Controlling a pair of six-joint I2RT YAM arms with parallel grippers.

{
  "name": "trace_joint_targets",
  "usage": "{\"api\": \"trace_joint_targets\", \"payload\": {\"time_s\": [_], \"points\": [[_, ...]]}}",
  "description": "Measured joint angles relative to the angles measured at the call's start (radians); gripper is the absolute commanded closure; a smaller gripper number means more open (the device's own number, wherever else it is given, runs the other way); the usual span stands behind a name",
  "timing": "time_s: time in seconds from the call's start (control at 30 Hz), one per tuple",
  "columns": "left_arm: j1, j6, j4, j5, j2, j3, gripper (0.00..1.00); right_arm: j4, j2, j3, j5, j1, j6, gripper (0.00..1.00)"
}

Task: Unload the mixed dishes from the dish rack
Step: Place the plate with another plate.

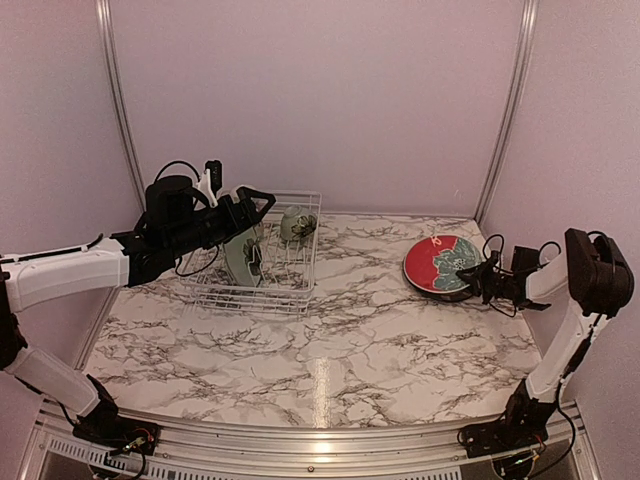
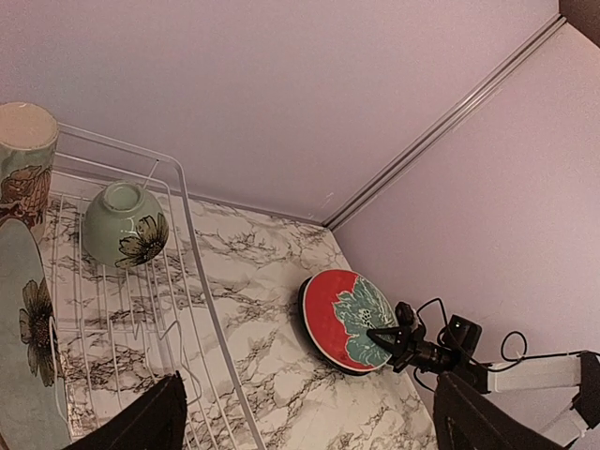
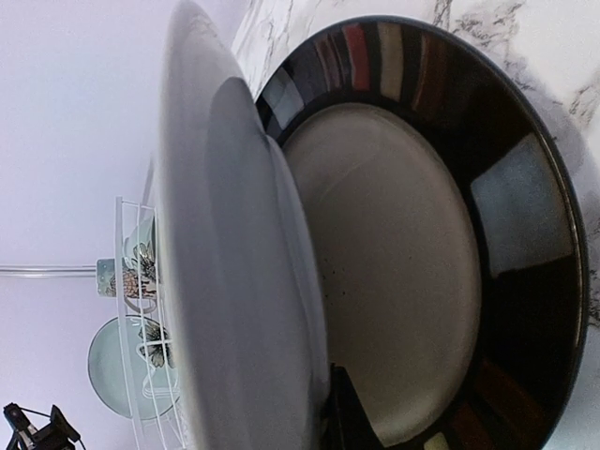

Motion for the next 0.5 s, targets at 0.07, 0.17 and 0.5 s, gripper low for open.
{"api": "trace_joint_targets", "payload": {"time_s": [0.07, 0.17, 0.5], "points": [[0.0, 0.0, 0.0, 0.0, 0.0, 0.0, 0.06, 0.0, 0.001, 0.0, -0.001, 0.0, -0.001, 0.83], [0.0, 0.0, 0.0, 0.0, 0.0, 0.0, 0.06, 0.016, 0.001, 0.0, -0.008, -0.002, -0.001, 0.79], [-0.001, 0.0, 0.0, 0.0, 0.0, 0.0, 0.06, 0.024, -0.002, 0.0, -0.003, -0.005, -0.023, 0.58]]}}
